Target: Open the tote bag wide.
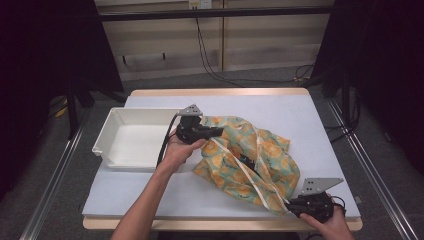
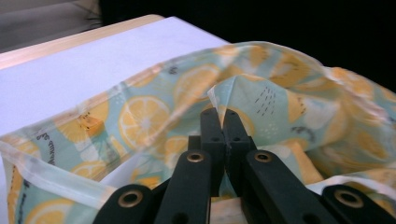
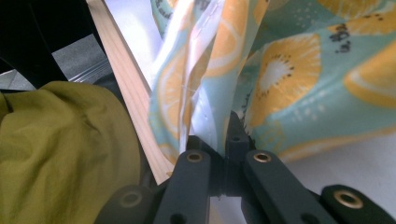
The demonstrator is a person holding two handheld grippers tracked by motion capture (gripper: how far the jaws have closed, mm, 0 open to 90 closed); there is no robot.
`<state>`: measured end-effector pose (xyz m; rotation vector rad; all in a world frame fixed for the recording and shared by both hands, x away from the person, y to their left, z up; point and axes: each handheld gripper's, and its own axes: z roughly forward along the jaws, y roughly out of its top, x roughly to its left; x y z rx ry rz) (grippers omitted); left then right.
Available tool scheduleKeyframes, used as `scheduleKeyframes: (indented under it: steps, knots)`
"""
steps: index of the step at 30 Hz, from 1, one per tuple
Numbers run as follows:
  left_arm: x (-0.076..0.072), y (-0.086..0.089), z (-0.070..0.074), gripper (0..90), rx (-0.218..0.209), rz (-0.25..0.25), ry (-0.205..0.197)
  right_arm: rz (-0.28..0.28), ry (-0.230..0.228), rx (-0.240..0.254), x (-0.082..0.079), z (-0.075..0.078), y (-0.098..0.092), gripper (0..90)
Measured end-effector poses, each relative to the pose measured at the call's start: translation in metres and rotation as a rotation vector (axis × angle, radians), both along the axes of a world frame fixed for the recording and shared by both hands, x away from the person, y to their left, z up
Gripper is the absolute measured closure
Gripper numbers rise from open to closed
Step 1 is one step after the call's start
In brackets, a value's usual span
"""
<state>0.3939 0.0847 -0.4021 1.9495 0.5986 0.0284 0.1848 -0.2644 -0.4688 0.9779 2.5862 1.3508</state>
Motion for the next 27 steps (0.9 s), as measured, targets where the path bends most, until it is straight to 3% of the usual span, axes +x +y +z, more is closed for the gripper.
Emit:
scheduleKeyframes:
  steps: [1,3,4,5,8,11,12,16,17,20,27]
  knots:
    - [0.002,0.0,-0.002,90.0,-0.005,0.003,0.019,0.002,0.005,-0.002,0.0,-0.001,-0.001,90.0]
    - [0.003,0.001,-0.004,90.0,0.014,0.013,0.008,0.006,0.014,-0.016,0.0,-0.003,-0.001,90.0]
    - [0.007,0.003,-0.006,90.0,-0.032,0.011,0.035,0.007,0.025,-0.046,0.0,-0.007,0.001,90.0]
    - [0.009,0.003,-0.008,90.0,-0.027,0.007,0.038,0.011,0.035,-0.049,0.001,-0.01,0.001,90.0]
    - [0.006,-0.001,-0.008,90.0,-0.025,-0.033,0.028,0.0,0.039,-0.05,0.003,-0.013,0.002,89.6]
    - [0.002,-0.001,-0.006,89.2,-0.034,-0.048,0.019,0.0,0.015,-0.031,0.003,-0.01,0.002,86.1]
    - [-0.001,0.001,-0.005,87.8,-0.03,-0.051,0.003,-0.015,-0.018,-0.004,0.002,-0.004,0.001,77.7]
    - [-0.005,0.005,-0.006,75.8,-0.02,-0.036,-0.007,-0.07,-0.065,0.028,-0.001,0.007,-0.006,62.9]
    - [-0.007,0.007,-0.006,75.8,-0.026,-0.036,-0.01,-0.07,-0.065,0.028,-0.001,0.007,-0.006,62.9]
    - [-0.012,0.015,-0.005,65.8,-0.032,-0.023,-0.027,-0.105,-0.11,0.066,-0.005,0.022,-0.014,52.7]
    - [-0.026,0.023,0.008,56.3,-0.05,-0.018,-0.061,-0.13,-0.177,0.121,-0.007,0.047,-0.02,45.0]
